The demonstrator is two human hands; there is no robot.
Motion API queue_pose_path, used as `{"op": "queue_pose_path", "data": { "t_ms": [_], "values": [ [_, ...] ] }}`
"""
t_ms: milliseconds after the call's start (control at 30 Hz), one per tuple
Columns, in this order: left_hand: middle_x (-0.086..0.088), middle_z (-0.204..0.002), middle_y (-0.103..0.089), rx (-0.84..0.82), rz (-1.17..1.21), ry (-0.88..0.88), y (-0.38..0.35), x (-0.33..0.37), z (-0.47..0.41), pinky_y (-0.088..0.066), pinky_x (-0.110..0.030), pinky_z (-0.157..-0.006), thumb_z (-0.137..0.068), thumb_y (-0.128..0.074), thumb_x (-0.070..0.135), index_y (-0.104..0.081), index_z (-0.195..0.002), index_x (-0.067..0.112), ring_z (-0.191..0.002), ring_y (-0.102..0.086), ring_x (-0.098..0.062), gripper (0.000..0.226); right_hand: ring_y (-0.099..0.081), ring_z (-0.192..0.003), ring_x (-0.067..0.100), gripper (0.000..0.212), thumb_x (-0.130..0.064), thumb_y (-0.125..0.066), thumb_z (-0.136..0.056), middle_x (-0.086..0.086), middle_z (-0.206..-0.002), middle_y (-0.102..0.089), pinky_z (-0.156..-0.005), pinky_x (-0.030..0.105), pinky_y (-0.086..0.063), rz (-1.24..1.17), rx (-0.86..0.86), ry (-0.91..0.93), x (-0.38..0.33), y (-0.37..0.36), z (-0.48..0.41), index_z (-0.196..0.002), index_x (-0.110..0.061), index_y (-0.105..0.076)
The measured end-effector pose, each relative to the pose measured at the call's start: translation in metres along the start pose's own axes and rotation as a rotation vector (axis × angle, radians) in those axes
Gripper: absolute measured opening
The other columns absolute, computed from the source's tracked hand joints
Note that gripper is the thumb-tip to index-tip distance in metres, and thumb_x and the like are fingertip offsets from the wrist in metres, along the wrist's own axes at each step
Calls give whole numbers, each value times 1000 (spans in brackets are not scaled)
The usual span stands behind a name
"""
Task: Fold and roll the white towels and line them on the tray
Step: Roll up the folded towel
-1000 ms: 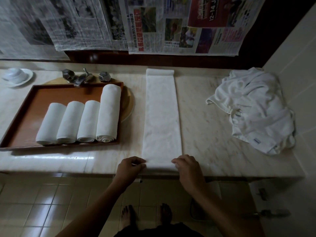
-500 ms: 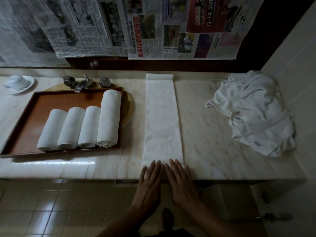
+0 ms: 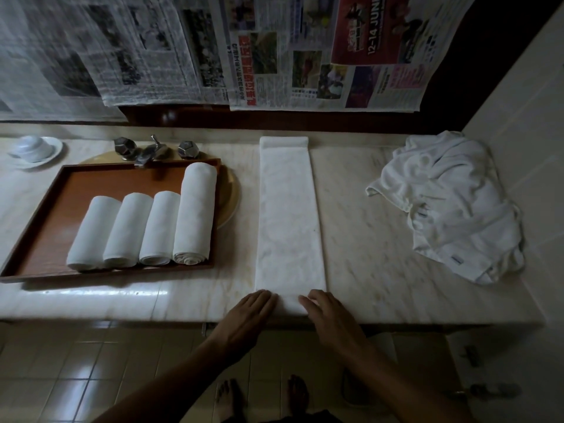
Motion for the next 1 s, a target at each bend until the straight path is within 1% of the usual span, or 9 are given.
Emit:
{"op": "queue_pose_path", "data": {
  "t_ms": [67,200,300,400,567,700,800,900,1000],
  "values": [
    [-2,-143,-48,-20,56,-19,1,-2,7,-47,-29,-104,-83,-71,10,-42,-145,17,-126,-52,-17,69,-64,-108,24,61,4,-72,-78,6,-126,-62,-80,35,-61,-66,-48,4,4,1,6,-136,-13,-61],
    [3,-127,-50,63,169,21,6,2,15,-48,-28,-84,-87,-56,5,-53,-136,19,-104,-51,-13,51,-59,-106,18,36,-16,-62,-97,-3,-121,-62,-85,35,-54,-197,-84,-44,2,20,8,-132,-22,-61],
    [13,-117,-46,106,277,96,5,-1,16,-48,-26,-80,-91,-56,1,-58,-135,23,-98,-48,-6,48,-54,-105,14,26,-33,-59,-100,-8,-119,-58,-92,34,-48,-302,-130,-211,4,30,7,-126,-33,-59],
    [17,-112,-50,127,443,242,12,-3,12,-48,-21,-83,-97,-61,11,-67,-125,26,-98,-52,-2,32,-54,-102,7,18,-35,-58,-100,-13,-114,-59,-92,34,-50,-393,-172,-263,8,29,3,-117,-36,-62],
    [12,-100,-70,156,836,541,26,-1,7,-51,-17,-59,-97,-66,5,-64,-105,12,-78,-67,-3,11,-52,-102,0,14,-28,-56,-102,-15,-110,-58,-92,30,-49,-459,-116,-272,10,27,-2,-111,-29,-67],
    [2,-99,-75,164,949,642,29,-5,6,-52,-18,-58,-95,-70,15,-70,-96,15,-82,-71,-14,1,-51,-105,8,16,-28,-61,-98,-14,-112,-59,-93,36,-49,-332,-7,-307,5,20,-3,-111,-30,-69],
    [-2,-98,-72,173,969,709,29,-8,1,-52,-18,-58,-94,-71,19,-74,-95,19,-88,-70,-19,3,-55,-111,17,31,-14,-65,-92,-6,-121,-62,-94,38,-51,-164,146,-250,-15,17,3,-120,-26,-69],
    [2,-99,-73,151,956,755,26,-11,-3,-50,-17,-59,-96,-69,19,-76,-96,19,-90,-69,-17,7,-60,-117,26,41,-12,-49,-91,4,-127,-66,-103,48,-45,-24,246,-96,-42,7,15,-125,-19,-70],
    [6,-98,-72,142,909,762,26,-7,-7,-49,-15,-61,-97,-67,19,-76,-98,17,-89,-67,-10,9,-62,-124,33,53,-13,-40,-87,10,-135,-65,-107,55,-32,69,198,-70,-50,-6,28,-133,-16,-67]
  ]
}}
Point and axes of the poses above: each hand's wrist, its own z-axis away from the middle knuckle, its own y-axis out of the back of the hand, x = y × z, the point moved 2 cm from there along -z, towards the middle knuckle
